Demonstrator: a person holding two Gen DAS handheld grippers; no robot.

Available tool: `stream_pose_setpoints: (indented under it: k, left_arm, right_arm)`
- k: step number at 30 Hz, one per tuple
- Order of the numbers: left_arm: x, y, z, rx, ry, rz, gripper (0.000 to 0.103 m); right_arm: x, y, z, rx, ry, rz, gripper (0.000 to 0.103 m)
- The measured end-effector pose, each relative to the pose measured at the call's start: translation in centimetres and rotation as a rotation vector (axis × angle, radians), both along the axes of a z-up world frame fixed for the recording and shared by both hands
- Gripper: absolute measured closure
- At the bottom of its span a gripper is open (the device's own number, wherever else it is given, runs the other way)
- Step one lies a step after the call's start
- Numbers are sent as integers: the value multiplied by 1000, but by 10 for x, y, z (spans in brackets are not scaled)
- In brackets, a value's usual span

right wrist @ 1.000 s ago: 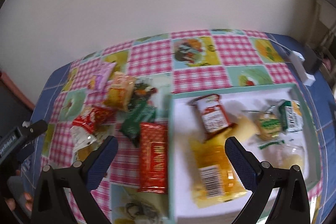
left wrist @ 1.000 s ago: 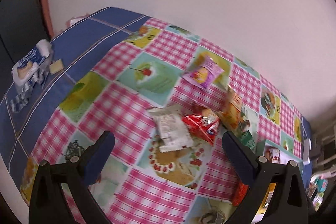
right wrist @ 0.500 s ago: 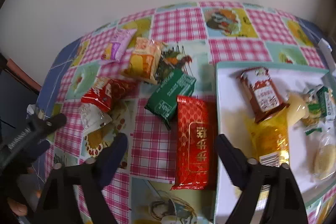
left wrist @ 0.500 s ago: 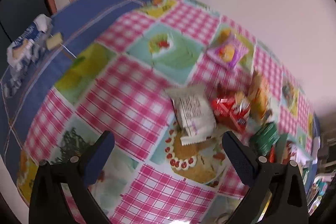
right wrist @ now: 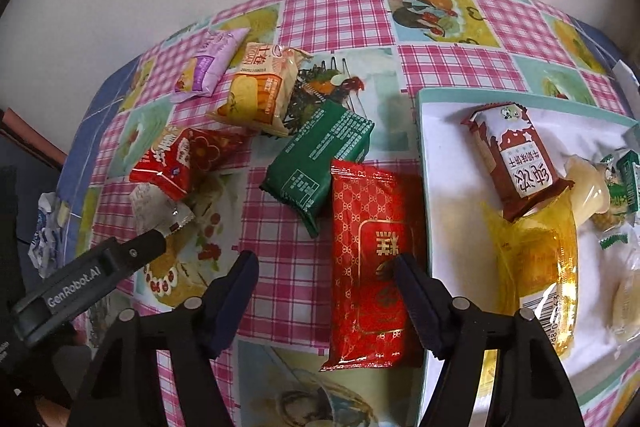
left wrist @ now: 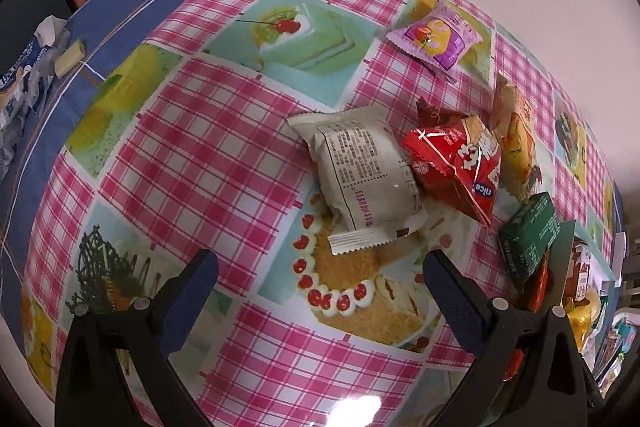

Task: Organize snacks
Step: 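Lower the right gripper onto the red gold-print cake packet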

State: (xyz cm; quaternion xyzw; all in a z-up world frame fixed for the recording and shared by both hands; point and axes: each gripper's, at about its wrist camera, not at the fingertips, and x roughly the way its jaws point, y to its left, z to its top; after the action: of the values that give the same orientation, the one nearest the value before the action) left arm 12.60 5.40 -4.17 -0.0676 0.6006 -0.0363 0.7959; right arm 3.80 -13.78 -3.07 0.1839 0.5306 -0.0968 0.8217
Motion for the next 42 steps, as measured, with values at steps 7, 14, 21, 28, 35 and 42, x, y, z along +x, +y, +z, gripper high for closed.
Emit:
stream_pose_setpoints:
  k: [7,14,21,28,35,42]
  left_arm:
    - [9,9,4,-19,4,0,1]
    - [8,14,5,-22,7,9,1]
    - [9,20,6,-20,-4,23,1]
    - [8,21,9,-12,-2,24,1]
    - [8,22,9,-12,-2,22,1]
    - [9,22,8,-11,-3,24,1]
  right_arm:
    - [2,3,-6,87,-7,18,32]
    - [3,3,-6,125,-11,1,35]
    - [0,-4,-8,5,29,-30,42]
    - [8,17,-14,-125,56,25,40]
    - [1,12,-11,-26,20,28,40]
    - [2,12,-7,92,-12,28,41]
